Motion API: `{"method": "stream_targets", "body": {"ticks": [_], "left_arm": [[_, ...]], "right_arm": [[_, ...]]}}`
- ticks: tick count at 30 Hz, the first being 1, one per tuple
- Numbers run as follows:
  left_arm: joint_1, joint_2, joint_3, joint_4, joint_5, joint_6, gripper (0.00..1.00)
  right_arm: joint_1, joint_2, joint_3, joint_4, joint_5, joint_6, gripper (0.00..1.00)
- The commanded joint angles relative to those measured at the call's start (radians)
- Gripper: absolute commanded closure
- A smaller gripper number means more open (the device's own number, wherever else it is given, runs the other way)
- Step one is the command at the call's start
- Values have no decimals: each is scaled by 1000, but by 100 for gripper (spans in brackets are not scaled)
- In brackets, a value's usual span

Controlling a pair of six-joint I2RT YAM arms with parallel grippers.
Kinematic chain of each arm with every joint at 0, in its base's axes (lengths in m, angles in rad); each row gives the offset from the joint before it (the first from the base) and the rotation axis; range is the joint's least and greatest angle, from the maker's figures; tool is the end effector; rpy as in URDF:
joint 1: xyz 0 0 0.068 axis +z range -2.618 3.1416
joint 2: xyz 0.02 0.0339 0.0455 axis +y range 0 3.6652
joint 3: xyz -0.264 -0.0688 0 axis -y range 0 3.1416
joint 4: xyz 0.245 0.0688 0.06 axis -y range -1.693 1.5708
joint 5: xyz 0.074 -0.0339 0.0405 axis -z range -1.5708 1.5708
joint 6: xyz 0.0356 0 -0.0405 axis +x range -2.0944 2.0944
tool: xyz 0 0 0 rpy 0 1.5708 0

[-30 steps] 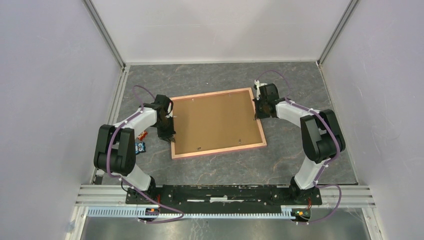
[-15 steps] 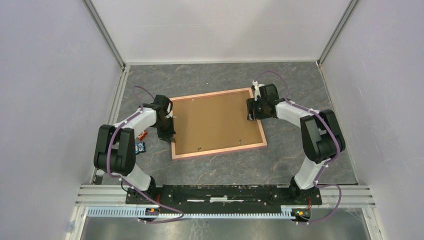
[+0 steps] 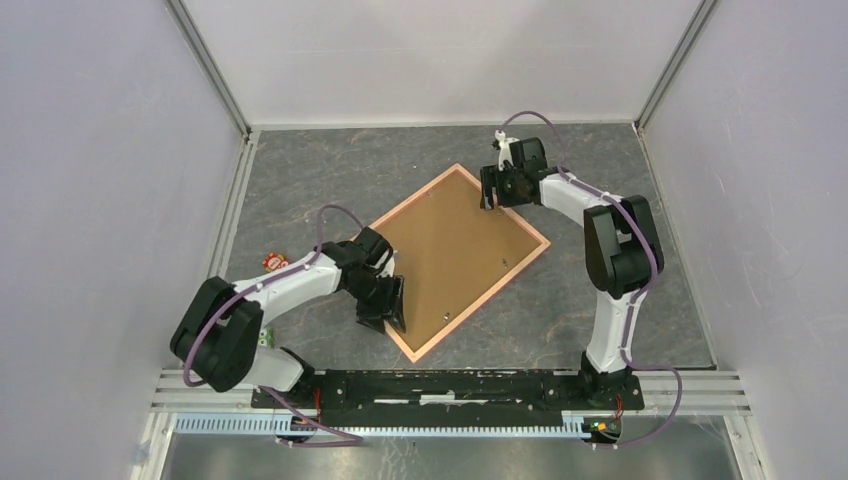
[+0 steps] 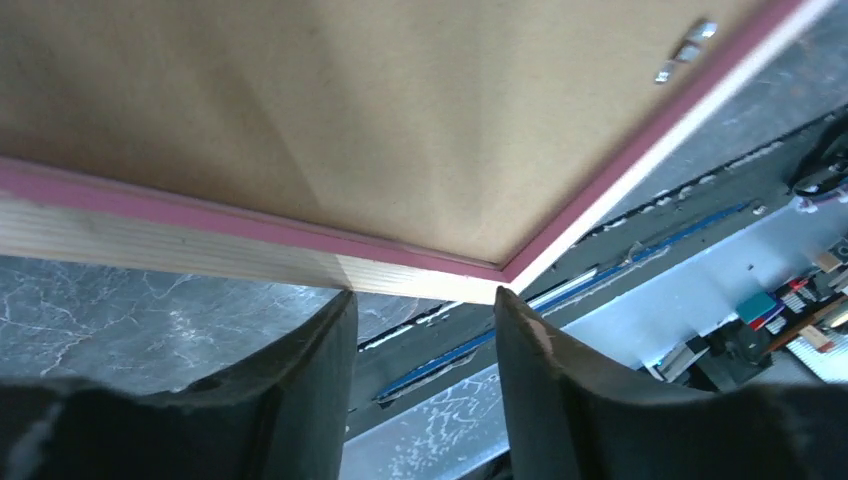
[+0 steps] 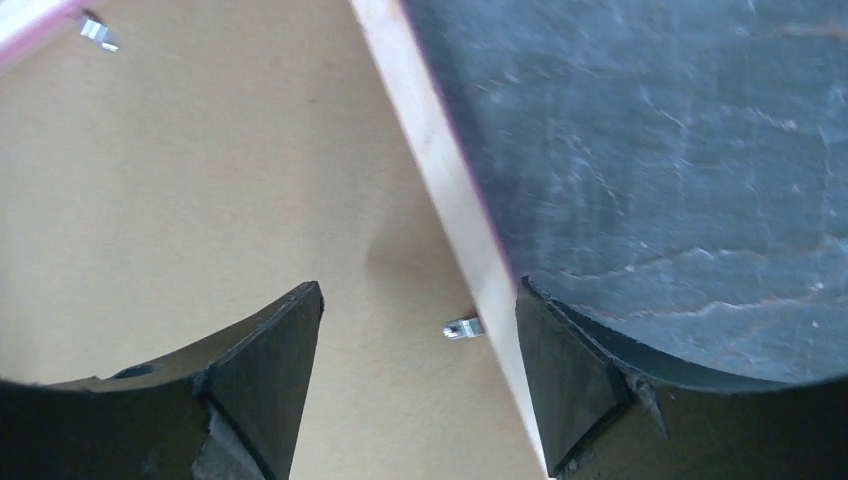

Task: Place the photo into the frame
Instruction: Adjust the photo frame at the center of the board.

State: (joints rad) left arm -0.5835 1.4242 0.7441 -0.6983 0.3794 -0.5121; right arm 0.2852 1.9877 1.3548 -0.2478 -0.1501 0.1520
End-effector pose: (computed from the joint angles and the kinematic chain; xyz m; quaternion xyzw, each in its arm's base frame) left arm 0.1848 -0.1378 0.1622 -0.0530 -0.9763 0.2094 0.0172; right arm 0.4106 0.1259 0.1741 -0.0878 0.9346 0.1420 0.3140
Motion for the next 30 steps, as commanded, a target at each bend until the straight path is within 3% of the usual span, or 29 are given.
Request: {"method": "stream_targets", "body": {"ticks": [1, 6, 10, 14, 23, 26, 30], "left_arm": [[-5, -105, 81, 67, 77, 43, 37], [-1, -144, 303, -37, -29, 184, 17], [31, -65, 485, -58, -284, 197, 2], [106, 129, 696, -127, -427, 172, 1], [244, 508, 934, -200, -641, 135, 0], [271, 590, 953, -184, -619, 185, 0], [305, 649, 912, -116, -411, 201, 2]], "right_arm": [[40, -62, 102, -85, -26, -26, 21], [40, -247, -14, -138, 177, -61, 14], [41, -427, -245, -48, 101, -19, 14], [37, -598, -456, -12, 82, -4, 13], [31, -881, -766, 40, -6, 49, 8], [29, -883, -814, 48, -18, 56, 8], [23, -845, -859, 91, -60, 83, 8]]}}
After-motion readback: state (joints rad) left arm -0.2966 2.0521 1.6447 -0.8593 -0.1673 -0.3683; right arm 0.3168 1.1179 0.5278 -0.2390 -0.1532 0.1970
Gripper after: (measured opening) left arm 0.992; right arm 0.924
